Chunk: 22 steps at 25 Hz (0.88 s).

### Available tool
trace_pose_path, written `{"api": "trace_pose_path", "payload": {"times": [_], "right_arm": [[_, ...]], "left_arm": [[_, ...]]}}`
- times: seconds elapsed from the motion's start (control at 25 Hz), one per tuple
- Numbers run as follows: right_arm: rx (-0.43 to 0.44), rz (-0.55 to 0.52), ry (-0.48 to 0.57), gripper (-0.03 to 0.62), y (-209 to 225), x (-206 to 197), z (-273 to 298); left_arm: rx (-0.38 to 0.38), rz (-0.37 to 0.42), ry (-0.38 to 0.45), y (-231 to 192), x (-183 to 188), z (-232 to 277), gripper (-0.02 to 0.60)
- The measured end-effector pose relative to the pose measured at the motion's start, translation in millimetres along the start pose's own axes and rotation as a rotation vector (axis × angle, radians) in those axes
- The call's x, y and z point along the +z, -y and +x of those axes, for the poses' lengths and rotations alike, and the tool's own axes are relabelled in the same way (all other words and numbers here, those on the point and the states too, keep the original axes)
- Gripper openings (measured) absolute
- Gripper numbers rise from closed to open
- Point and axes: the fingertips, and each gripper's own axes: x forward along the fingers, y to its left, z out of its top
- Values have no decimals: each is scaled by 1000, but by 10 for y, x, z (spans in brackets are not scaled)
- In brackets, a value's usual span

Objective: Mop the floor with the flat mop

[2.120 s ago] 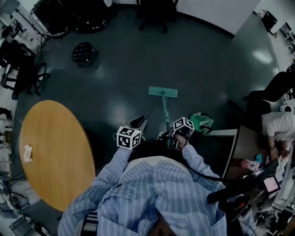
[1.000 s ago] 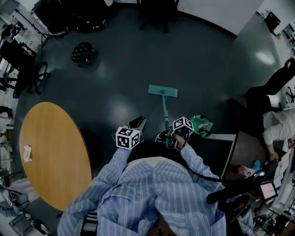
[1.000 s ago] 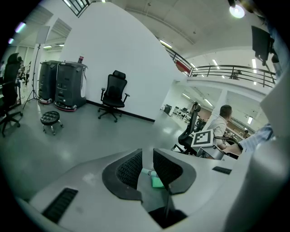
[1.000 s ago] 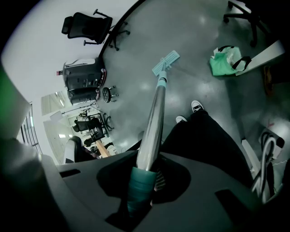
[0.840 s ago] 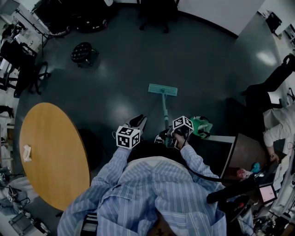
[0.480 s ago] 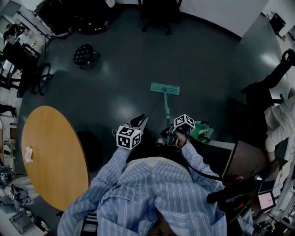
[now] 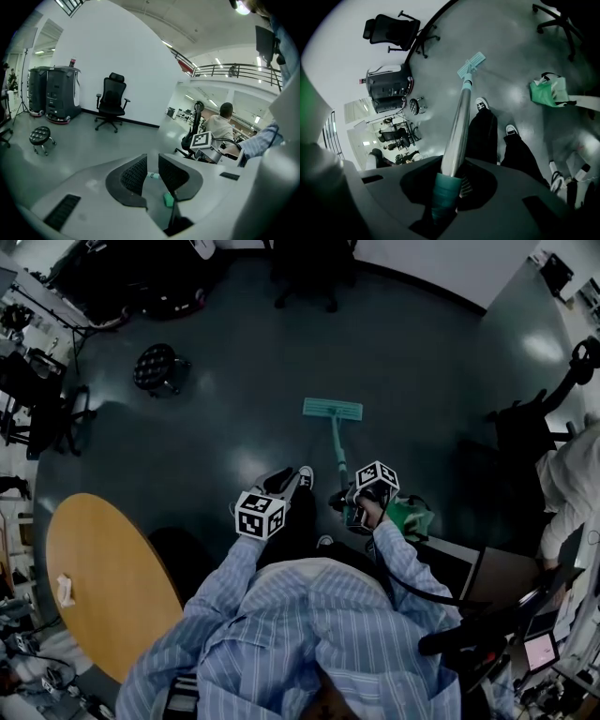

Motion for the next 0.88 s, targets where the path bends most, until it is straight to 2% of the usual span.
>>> {"api": "trace_pose_path", "payload": {"times": [0.24,0.44,0.68,0.88], "right_arm": [[-13,17,11,60,-565,797,-65],[-28,19,27,60,-994,1509,-108],[-57,15,42,60,-1372,2252,-141],[-66,20,64,60,-1621,2771,-131]], "left_arm": [[-32,5,-18,-541,556,402,78],[-39,-14,-33,-975,877,675,78],[-43,-38,-44,-1266,1122,936,78],[-25,-63,-57,-1506,1190,1001,78]]}}
